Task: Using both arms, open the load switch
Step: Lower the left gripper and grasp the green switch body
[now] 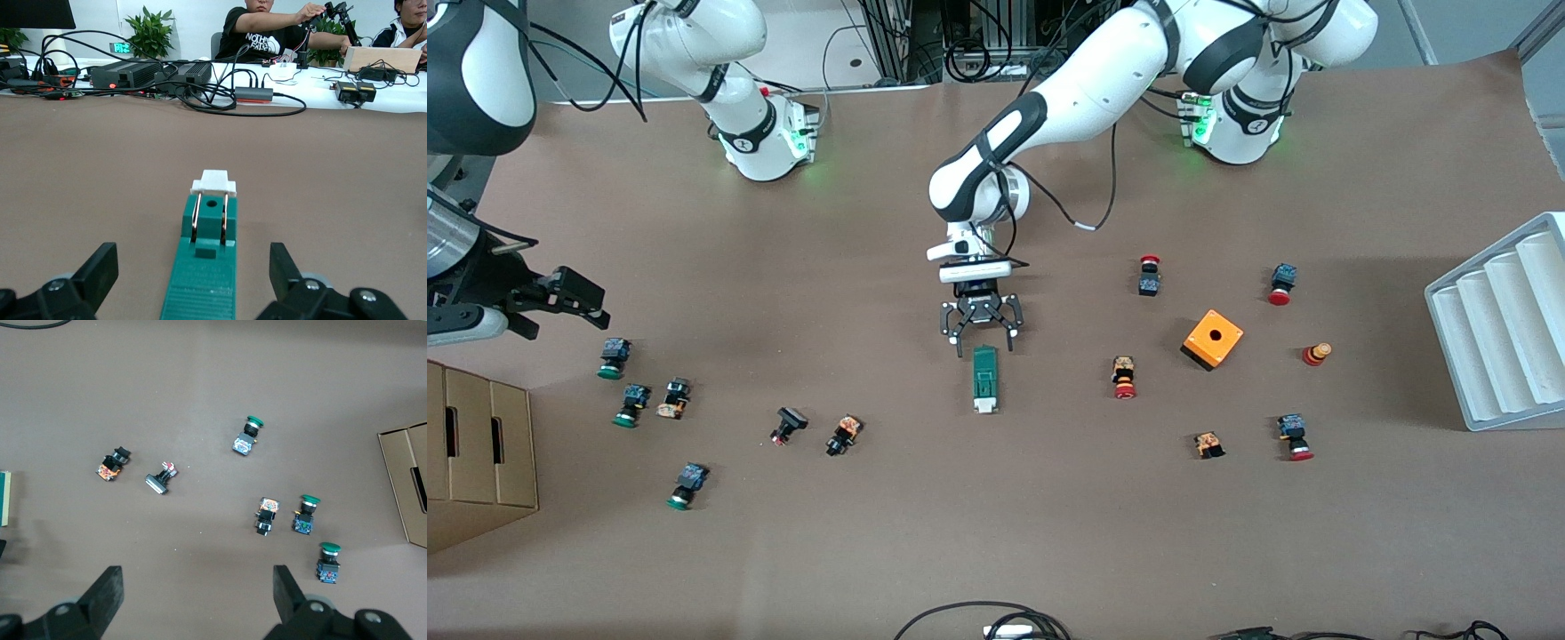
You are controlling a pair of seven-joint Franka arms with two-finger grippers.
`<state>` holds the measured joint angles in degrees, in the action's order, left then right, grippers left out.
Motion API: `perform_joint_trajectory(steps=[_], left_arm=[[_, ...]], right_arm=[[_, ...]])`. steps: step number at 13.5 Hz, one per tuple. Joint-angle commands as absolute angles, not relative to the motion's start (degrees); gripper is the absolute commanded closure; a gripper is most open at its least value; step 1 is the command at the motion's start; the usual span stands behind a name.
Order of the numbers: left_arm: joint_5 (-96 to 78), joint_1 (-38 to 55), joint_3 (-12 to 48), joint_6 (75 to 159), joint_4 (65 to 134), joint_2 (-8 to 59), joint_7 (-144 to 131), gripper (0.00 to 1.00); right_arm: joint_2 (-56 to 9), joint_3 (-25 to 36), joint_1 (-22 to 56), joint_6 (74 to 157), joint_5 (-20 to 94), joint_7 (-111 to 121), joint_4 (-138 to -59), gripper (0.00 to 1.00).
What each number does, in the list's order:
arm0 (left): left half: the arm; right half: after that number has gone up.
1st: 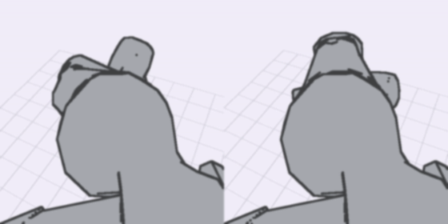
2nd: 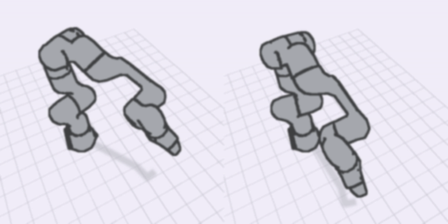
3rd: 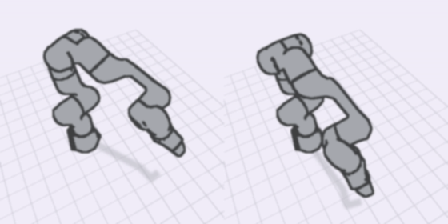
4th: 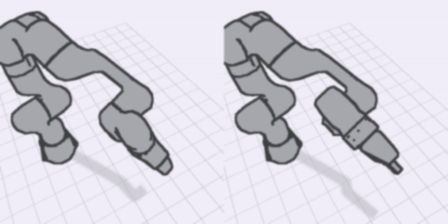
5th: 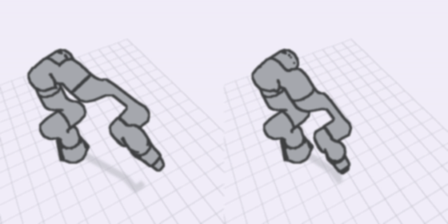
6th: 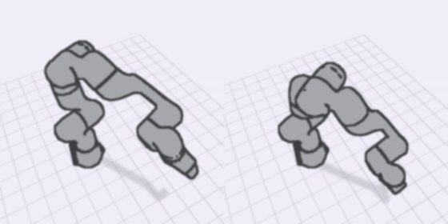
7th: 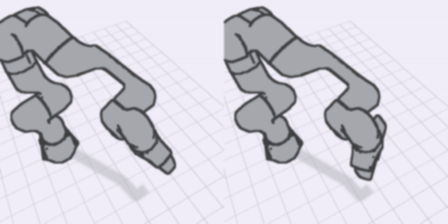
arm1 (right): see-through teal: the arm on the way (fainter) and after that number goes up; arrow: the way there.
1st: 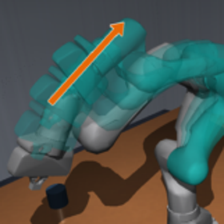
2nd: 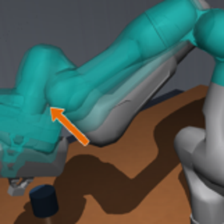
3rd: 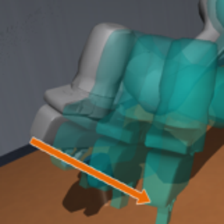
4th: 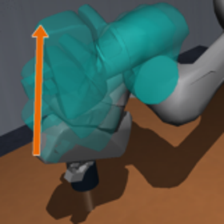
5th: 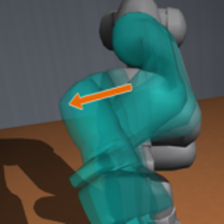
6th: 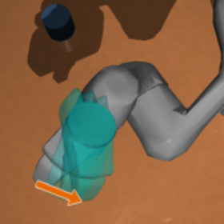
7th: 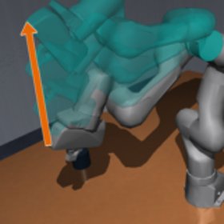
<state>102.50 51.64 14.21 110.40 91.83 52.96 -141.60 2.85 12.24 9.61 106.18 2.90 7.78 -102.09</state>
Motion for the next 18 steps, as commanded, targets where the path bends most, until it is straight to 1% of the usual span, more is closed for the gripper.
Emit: perform_joint_trajectory(steps=[1,5,10,17,18], left_arm=[[104.93,53.08,14.15,107.5,89.65,54.93,-143.6,0.0],[107.05,53.17,14.24,106.52,89.56,56.86,-146.69,0.0],[108.72,53.09,14.15,106.08,87.01,59.94,-147.39,0.0],[108.63,52.82,14.15,106.35,87.27,60.03,-147.22,0.0],[108.63,52.82,14.15,106.35,87.45,59.94,-147.22,0.0]], right_arm=[[1.76,12.3,9.32,105.64,1.67,8.09,-100.63,0.0],[1.76,12.3,9.49,105.82,1.84,7.38,-100.55,0.0],[1.93,12.04,9.93,105.29,1.85,7.38,-100.55,0.0],[1.67,12.22,9.67,105.64,2.2,7.38,-100.46,0.0],[0.54,12.13,9.84,105.64,2.2,7.3,-100.46,0.0]])
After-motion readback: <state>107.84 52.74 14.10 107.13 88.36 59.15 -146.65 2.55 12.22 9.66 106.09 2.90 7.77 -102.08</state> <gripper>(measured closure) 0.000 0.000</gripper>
